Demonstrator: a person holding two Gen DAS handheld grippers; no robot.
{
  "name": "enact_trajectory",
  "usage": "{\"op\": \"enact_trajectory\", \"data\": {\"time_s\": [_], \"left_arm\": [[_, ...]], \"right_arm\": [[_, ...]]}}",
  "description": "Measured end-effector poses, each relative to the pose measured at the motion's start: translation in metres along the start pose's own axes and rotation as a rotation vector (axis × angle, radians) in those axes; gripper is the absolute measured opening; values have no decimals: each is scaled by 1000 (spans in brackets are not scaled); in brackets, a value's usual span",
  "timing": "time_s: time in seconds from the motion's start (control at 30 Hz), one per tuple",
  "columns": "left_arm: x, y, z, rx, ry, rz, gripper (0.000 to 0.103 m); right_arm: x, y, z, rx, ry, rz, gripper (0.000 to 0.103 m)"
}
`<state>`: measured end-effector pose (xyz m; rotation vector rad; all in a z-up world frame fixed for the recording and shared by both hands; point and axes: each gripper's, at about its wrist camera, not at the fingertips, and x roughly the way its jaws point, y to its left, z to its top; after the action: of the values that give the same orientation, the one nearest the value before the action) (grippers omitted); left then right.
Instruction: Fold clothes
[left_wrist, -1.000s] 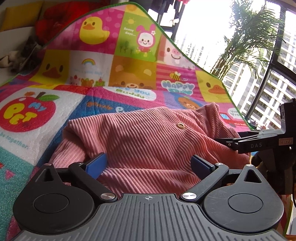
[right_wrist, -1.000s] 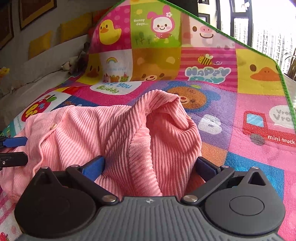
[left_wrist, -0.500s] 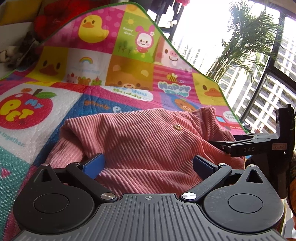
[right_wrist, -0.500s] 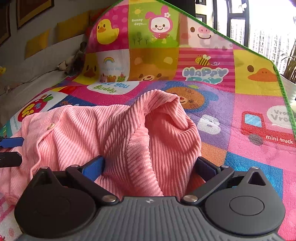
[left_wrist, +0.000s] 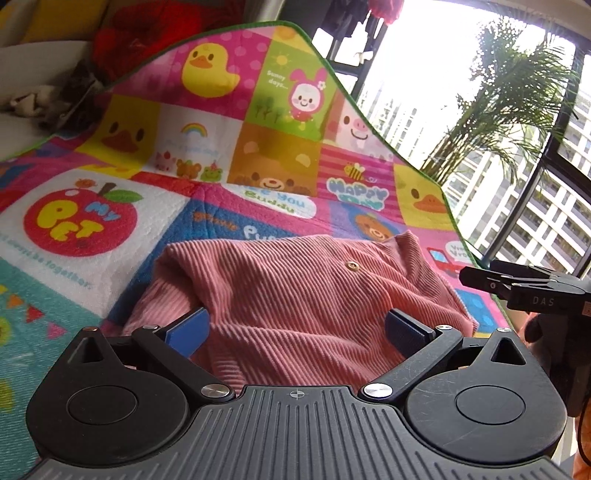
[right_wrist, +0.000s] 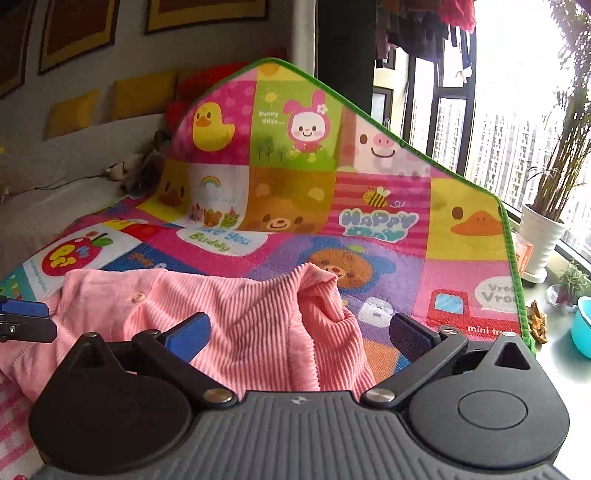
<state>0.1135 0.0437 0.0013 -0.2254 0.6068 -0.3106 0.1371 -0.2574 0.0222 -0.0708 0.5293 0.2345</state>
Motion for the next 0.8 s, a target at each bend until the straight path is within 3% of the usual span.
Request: {"op": "enact_trajectory", "data": {"time_s": [0.13, 0.23, 0.3, 0.33, 0.43, 0.47, 0.5, 0.53, 0.57, 0.8], "left_arm": [[-23, 24, -9, -47, 32, 165, 103], [-20, 36, -14, -84, 66, 228, 100], [-16, 36, -15, -60, 70, 253, 79], [-14, 35, -15, -48, 72, 266, 74], [-8, 35, -17, -13, 77, 303, 68], [-6, 34, -17, -1, 79, 316, 60], [-4, 34, -18, 11, 81, 328, 45], [-2, 33, -17, 21, 82, 331, 36], [0, 32, -15, 17, 88, 316, 14], [-4, 20, 7, -8, 69, 180, 8]], "right_arm": [[0, 9, -10, 15, 26, 61, 103], [13, 8, -13, 49, 46, 74, 103], [14, 9, -15, 66, 45, 88, 103], [12, 12, -16, 65, 40, 96, 103], [7, 18, -20, 63, 26, 118, 103], [3, 20, -21, 62, 15, 133, 103], [-2, 22, -22, 58, 0, 154, 103], [-7, 26, -22, 47, -17, 169, 103], [-11, 29, -22, 34, -29, 175, 103], [-22, 96, -27, -243, -49, 297, 102]]}}
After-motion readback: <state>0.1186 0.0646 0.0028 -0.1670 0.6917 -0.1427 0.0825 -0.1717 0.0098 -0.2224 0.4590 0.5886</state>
